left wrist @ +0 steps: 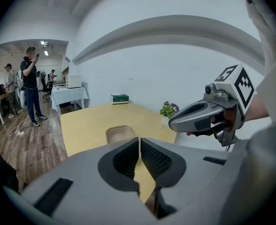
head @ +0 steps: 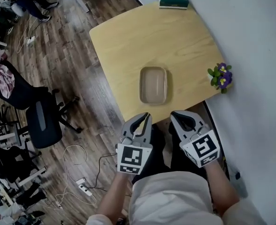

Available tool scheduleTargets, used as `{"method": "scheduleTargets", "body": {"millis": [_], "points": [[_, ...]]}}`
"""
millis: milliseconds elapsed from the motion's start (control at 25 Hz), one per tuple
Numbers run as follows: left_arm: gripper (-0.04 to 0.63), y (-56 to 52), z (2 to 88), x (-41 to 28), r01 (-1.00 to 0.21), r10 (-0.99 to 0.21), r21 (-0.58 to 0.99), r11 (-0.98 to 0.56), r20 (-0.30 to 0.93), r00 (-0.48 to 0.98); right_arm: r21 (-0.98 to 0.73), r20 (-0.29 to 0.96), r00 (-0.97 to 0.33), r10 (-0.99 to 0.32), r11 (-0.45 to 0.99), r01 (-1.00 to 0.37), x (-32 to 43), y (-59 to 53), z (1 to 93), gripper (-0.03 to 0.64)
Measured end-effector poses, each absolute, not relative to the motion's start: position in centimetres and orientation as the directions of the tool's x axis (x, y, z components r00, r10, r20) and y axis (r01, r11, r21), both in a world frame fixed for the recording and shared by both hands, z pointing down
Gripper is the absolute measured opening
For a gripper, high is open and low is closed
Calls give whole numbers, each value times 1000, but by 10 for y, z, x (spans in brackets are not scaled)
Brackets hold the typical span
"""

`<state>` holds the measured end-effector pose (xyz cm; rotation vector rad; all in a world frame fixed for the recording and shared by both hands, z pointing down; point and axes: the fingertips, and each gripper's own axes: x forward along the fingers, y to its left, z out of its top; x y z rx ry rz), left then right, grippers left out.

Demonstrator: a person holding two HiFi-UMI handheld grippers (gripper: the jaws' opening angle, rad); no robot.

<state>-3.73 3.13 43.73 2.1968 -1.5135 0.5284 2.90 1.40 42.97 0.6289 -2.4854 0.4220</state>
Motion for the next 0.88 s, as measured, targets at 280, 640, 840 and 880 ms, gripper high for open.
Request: {"method": "scheduleTargets", "body": {"millis": [280, 640, 840, 880], "points": [[37, 15, 463, -21, -925, -754, 45, -378, 565, 335, -180, 589, -735, -336, 832, -525, 41, -2, 459, 63], [145, 6, 493, -5, -866, -710, -86, -493, 615, 343, -220, 589, -743, -317, 822, -525, 43, -15, 481, 146], [174, 2, 511, -1, -794, -693, -221, -567, 649, 314, -236, 589, -741, -323, 808, -539, 46, -20, 489, 144], [180, 1, 515, 0, -766, -693, -268, -584, 655, 300, -237, 590, -740, -323, 807, -541, 47, -21, 491, 144]]}}
